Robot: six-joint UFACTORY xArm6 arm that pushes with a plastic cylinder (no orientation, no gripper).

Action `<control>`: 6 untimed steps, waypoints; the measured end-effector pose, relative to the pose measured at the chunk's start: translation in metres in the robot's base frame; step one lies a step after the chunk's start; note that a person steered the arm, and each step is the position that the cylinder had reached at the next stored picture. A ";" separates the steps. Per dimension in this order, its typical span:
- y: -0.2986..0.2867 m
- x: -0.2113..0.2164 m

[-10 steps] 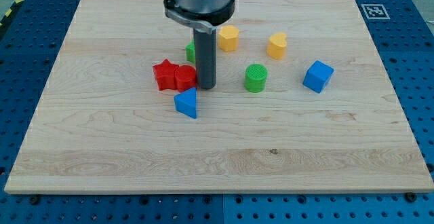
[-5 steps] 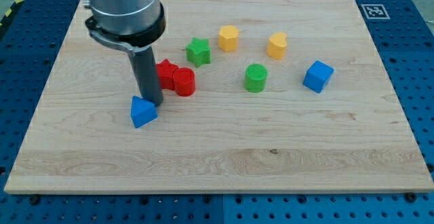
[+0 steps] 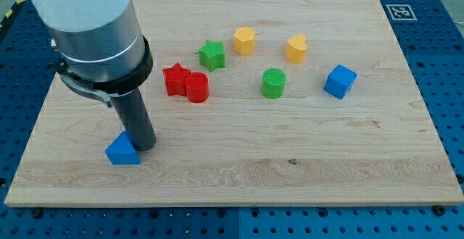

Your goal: Push the red circle and triangle diagonal to each other

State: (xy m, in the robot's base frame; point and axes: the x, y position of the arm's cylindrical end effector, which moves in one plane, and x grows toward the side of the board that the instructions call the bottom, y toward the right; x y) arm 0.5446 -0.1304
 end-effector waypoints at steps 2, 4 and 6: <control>-0.023 0.000; -0.029 0.018; -0.030 0.026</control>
State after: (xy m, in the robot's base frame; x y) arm 0.5701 -0.1602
